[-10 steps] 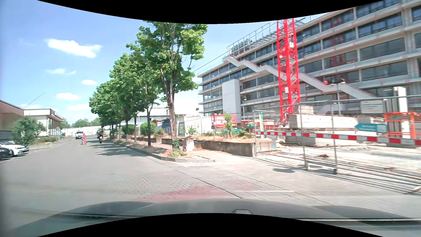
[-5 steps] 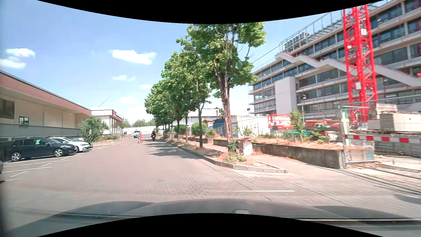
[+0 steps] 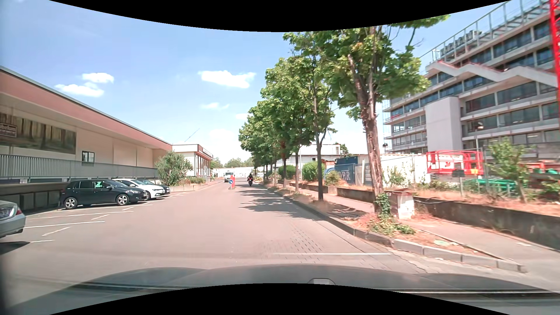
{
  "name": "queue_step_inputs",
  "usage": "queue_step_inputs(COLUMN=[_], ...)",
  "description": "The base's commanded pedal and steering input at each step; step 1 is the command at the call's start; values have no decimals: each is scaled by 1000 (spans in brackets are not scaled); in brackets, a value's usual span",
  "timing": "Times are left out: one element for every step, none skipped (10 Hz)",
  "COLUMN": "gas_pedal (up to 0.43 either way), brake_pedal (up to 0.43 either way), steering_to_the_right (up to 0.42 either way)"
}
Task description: Follow the waypoints while adhering to traffic rules and regulations
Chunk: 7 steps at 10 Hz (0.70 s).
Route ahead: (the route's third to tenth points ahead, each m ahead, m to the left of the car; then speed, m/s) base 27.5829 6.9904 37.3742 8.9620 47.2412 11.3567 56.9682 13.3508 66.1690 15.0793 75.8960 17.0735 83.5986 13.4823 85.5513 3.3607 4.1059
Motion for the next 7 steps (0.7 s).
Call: queue_step_inputs(gas_pedal=[189,189,189,189,189,189,189], brake_pedal=[0,0,0,0,0,0,0], steering_to_the_right=[-221,-194,-167,-138,-109,-85,-77])
